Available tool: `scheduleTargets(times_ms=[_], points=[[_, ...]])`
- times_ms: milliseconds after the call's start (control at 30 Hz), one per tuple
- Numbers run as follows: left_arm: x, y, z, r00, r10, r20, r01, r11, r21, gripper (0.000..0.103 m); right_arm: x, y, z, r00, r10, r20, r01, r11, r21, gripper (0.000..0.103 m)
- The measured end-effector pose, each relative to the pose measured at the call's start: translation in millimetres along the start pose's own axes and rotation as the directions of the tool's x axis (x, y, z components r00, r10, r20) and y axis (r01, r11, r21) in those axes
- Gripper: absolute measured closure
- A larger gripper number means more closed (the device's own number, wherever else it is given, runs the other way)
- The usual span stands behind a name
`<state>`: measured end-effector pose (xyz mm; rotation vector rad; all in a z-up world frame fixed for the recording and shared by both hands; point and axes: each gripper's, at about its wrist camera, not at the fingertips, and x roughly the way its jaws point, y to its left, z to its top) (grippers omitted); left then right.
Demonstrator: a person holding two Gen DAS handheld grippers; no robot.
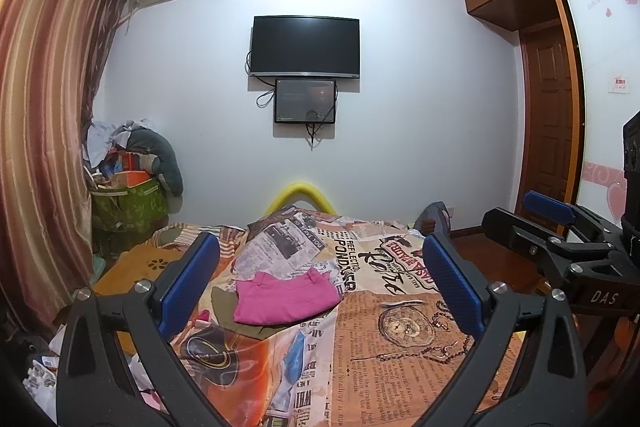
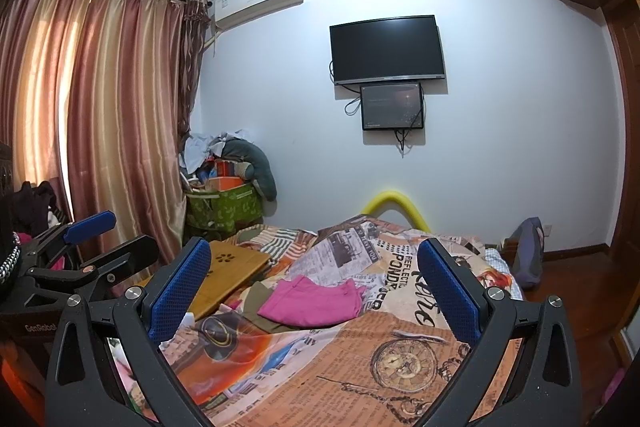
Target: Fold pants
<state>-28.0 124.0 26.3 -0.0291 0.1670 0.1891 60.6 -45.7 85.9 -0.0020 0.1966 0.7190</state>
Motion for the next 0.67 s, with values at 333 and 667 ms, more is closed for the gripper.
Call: scheduleTargets(times_ms=[333,667], points=[[3.0,-1.7,0.8,1.0,-0.014,-0.01,0.014,1.0,0.0,0.0,-1.9,-2.4,-0.8,1.0,-0.004,0.002,0.004,1.0,0.009,0.0],[7.5,-0.3,1.1,1.0,-0.017,-0.019,0.017,1.0,-0.006,0.0,1.7,-5.2,-1.0,1.0,-0.008,-0.009,0.008,1.0,0.019,0.0]])
